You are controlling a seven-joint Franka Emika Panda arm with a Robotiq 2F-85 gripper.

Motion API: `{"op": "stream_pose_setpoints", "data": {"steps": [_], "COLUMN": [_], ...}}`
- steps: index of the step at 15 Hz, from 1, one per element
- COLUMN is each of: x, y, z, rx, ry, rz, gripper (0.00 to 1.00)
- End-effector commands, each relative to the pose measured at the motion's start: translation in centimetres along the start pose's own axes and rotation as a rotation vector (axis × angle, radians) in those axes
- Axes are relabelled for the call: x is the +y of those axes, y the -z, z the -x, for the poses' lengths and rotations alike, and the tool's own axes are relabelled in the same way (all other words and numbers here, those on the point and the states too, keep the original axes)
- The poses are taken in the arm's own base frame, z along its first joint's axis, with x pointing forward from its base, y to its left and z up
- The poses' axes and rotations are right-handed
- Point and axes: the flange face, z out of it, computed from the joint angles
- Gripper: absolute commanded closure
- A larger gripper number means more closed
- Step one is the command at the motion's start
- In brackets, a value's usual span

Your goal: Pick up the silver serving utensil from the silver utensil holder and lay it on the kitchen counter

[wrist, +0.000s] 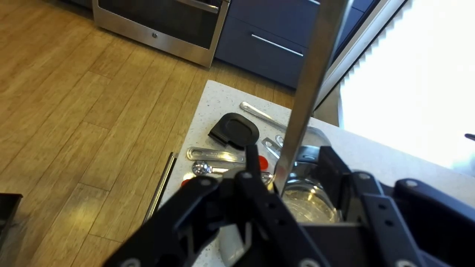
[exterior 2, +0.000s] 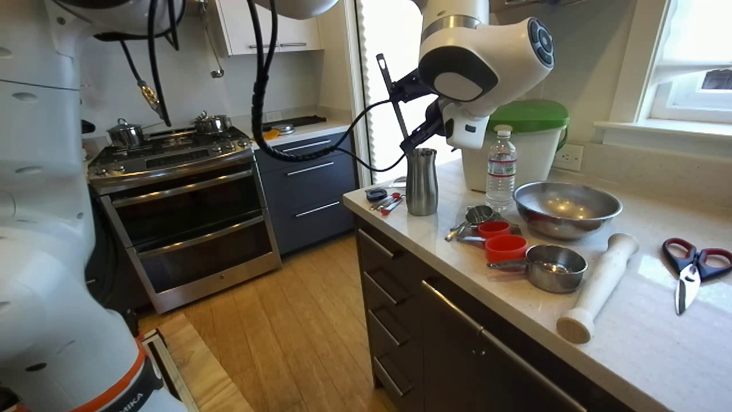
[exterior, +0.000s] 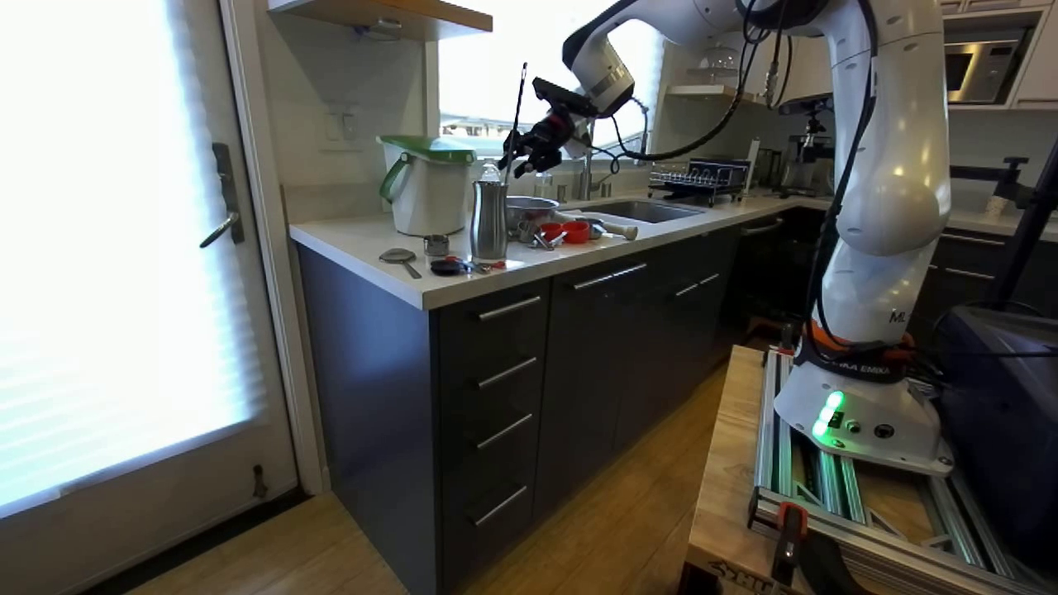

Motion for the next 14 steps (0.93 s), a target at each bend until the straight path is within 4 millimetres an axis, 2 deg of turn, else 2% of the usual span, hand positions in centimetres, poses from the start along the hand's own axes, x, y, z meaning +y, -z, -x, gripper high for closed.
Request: {"op": "stream_pose_setpoints", "data": {"steps": [1,7,14], "x": [-0.34,-0.44,-0.59], "y": [-0.4,-0.42,0.04], "z": [-0.19,0.04,0.56], "rx": [-0.04,-0.055,-0.063], "ry": [-0.023,-0.023,-0.02], "rz": [0.003,-0.001,-0.005], "gripper": [0.68,1.0,0.99]}}
